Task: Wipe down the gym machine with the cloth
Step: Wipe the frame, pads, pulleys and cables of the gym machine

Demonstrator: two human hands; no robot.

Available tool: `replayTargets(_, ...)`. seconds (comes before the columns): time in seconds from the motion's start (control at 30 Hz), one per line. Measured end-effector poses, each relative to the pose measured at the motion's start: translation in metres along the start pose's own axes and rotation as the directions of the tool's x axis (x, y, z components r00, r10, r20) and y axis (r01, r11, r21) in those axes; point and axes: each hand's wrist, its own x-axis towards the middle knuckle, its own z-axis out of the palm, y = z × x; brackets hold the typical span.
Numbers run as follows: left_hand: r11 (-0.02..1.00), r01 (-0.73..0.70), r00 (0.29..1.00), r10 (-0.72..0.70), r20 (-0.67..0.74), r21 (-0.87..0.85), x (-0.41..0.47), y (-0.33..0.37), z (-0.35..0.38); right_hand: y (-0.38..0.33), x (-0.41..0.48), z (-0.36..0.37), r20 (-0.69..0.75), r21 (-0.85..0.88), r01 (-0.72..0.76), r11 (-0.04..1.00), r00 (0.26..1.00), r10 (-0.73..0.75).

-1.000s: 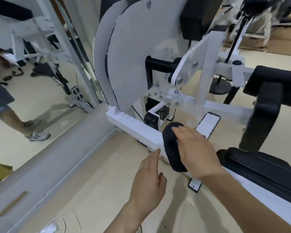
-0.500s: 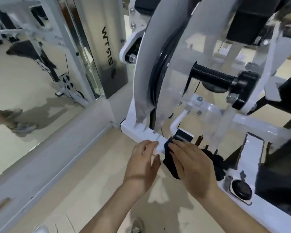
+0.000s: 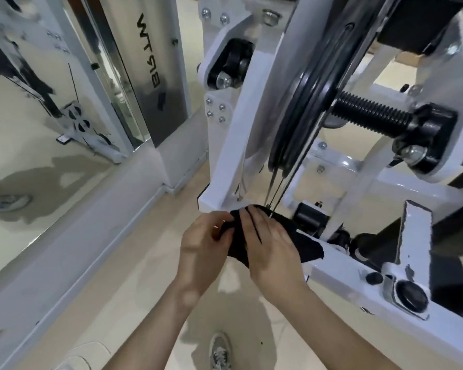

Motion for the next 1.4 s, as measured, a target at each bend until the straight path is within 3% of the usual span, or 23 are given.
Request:
replayTargets(0.07,0.959,-0.239,0.968,0.223,0.115,0.152,-0.011,0.010,0.016,0.019,-0.024,-0.010,-0.027,0.023,-0.058,0.998,0.998,0.059)
replayTargets(0.13,0.906,-0.382,0.914,0.340,0.221,0.183,-0.023,0.018,0.033,0.035,-0.048,-0.023,-0.052,0.109,-0.104,0.989,0.993,0.111)
replayTargets(0.23,0.894,-0.423,0.896,0.387,0.216,0.150,-0.031,0.033,0.049,0.053,-0.057,-0.053,-0.205,0.431,-0.133,0.892,0.949,0.240)
replayTargets(0.33,0.853,-0.480,0.876,0.454,0.163,0.203,-0.029,0.046,0.060,0.068,-0.031,-0.070,-0.347,0.412,-0.146,0.900,0.888,0.303)
replayTargets(0.37,0.833,-0.500,0.865,0.472,0.168,0.235,-0.028,0.048,0.063,0.072,-0.019,-0.070,-0.274,0.370,-0.196,0.908,0.911,0.308)
replayTargets(0.47,0.856,-0.456,0.884,0.404,0.234,0.246,-0.021,0.053,0.070,0.085,0.004,-0.061,0.127,0.276,-0.295,0.915,0.955,0.269)
replayTargets(0.5,0.870,-0.429,0.893,0.368,0.260,0.242,-0.017,0.055,0.073,0.091,0.010,-0.061,0.173,0.240,-0.291,0.926,0.952,0.254)
replayTargets(0.63,0.874,-0.382,0.910,0.298,0.289,0.301,-0.010,0.061,0.092,0.114,0.042,-0.066,0.235,0.245,-0.333,0.911,0.932,0.278)
replayTargets(0.7,0.862,-0.371,0.920,0.288,0.267,0.346,-0.010,0.067,0.101,0.129,0.058,-0.061,0.279,0.339,-0.382,0.860,0.914,0.296)
replayTargets(0.8,0.894,-0.298,0.947,0.233,0.220,0.335,-0.007,0.073,0.115,0.155,0.073,-0.056,0.174,0.515,-0.434,0.739,0.897,0.405)
replayTargets(0.87,0.946,-0.146,0.982,0.102,0.161,0.288,0.000,0.074,0.123,0.165,0.080,-0.056,0.130,0.584,-0.347,0.734,0.932,0.337)
replayTargets(0.93,0.954,-0.050,0.996,0.026,0.084,0.294,0.007,0.073,0.130,0.168,0.085,-0.048,0.214,0.591,-0.115,0.799,0.977,-0.018)
replayTargets(1.0,0.933,-0.080,0.997,0.077,0.024,0.351,0.010,0.072,0.134,0.170,0.088,-0.040,0.345,0.453,0.167,0.876,0.873,-0.345)
replayTargets(1.03,0.921,-0.090,0.996,0.094,0.007,0.379,0.011,0.073,0.136,0.174,0.089,-0.038,0.366,0.387,0.270,0.882,0.832,-0.416)
replayTargets(1.13,0.891,-0.106,0.993,0.119,-0.002,0.442,0.010,0.077,0.140,0.183,0.098,-0.034,0.390,0.185,0.442,0.878,0.787,-0.478)
replayTargets(1.2,0.873,-0.100,0.993,0.117,-0.005,0.477,0.013,0.079,0.146,0.179,0.106,-0.030,0.379,0.049,0.464,0.885,0.811,-0.446)
replayTargets(1.3,0.865,-0.034,0.997,0.063,-0.040,0.500,0.020,0.080,0.152,0.171,0.119,-0.041,0.329,0.047,0.367,0.929,0.872,-0.361)
replayTargets(1.4,0.851,-0.068,0.995,0.092,-0.022,0.521,0.021,0.079,0.155,0.178,0.124,-0.055,0.367,0.081,0.222,0.972,0.900,-0.236)
